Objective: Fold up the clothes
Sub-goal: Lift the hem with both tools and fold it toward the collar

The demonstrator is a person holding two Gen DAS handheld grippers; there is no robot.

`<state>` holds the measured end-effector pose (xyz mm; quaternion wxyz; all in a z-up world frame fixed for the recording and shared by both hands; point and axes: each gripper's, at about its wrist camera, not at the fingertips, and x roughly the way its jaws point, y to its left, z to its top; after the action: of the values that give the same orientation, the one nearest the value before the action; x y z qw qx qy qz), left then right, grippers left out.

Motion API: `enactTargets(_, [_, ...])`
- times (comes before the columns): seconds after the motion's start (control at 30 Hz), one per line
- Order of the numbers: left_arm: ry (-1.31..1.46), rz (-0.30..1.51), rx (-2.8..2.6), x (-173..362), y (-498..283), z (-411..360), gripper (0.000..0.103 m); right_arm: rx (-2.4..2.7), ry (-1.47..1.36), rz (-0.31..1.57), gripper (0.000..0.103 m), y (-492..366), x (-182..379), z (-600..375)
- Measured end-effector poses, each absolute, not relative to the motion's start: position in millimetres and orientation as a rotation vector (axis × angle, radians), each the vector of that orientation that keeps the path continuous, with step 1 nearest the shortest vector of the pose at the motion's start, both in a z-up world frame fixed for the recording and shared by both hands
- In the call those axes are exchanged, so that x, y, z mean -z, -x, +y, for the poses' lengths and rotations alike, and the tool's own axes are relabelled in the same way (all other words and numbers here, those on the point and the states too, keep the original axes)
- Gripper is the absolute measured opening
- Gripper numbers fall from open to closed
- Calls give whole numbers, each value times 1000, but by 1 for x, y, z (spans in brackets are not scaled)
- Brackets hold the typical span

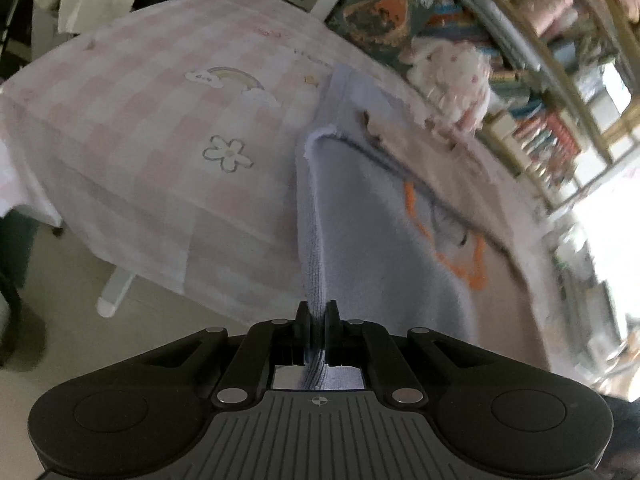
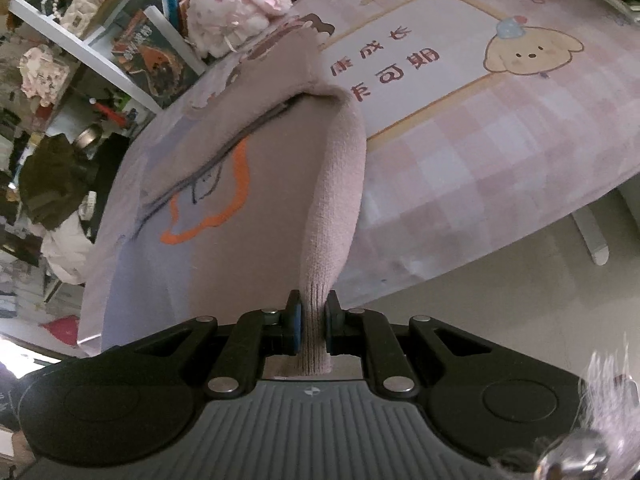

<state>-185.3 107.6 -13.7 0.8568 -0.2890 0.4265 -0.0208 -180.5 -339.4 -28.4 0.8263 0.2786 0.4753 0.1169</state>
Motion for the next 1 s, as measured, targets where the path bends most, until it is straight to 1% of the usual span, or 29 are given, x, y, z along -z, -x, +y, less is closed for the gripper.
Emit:
enactTargets(0.13, [666,834,63,0,179,111,4,-294,-638,972,10,176,16,-344])
enactTargets(0.3, [779,713,94,-22,158,122,4,-353,-746,903,10,159,-4,-349])
enactTargets(0.43, [855,633,108,-35,130,132,4,-372,-845,828,10,136,-21,-357])
enactTargets(0.57, [882,593,123,-43,93,142,4,-359,-900,766,10,103,-37,-365])
enactTargets(0.8, [846,616,154,-36,26,149,4,-319,-883,731,10,42,-47,-359])
enactTargets(1.0, [799,689,161,-19,-15,148,5,-257,-868,760,10,-2,-34,-350])
